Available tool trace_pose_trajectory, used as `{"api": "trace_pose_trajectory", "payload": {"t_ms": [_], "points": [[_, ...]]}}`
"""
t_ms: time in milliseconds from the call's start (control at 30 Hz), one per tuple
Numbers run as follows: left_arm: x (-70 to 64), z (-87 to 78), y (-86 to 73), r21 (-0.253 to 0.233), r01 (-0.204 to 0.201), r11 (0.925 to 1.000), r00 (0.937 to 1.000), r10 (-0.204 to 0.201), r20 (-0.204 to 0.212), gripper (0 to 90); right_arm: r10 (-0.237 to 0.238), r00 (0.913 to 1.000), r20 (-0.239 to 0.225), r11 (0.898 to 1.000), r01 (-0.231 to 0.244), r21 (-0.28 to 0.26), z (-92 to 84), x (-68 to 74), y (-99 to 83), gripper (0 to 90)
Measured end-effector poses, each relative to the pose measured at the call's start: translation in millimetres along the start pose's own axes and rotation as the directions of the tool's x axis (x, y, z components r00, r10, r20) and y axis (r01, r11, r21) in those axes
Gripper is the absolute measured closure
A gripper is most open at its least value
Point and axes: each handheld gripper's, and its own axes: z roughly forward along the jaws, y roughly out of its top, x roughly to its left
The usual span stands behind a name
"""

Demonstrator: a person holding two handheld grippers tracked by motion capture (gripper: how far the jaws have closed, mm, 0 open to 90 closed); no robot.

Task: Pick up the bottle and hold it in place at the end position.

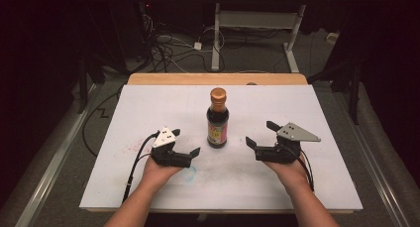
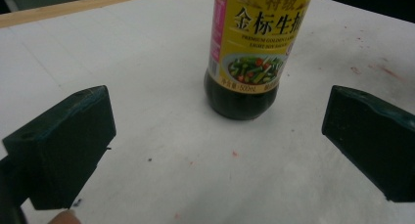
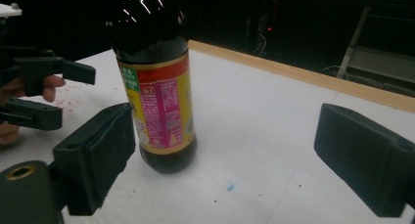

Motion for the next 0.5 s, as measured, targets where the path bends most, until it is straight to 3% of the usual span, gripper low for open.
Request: {"api": "trace_pose_trajectory", "payload": {"t_ms": [500], "points": [[-26.2, 45.5, 15.3, 0.048, -0.012, 0.9988, 0.9976, 0.009, 0.068, 0.0, 0.019, 0.9998, -0.008, 1.0, -0.019, 0.012, 13.3, -5.9, 5.2, 30.7]]}}
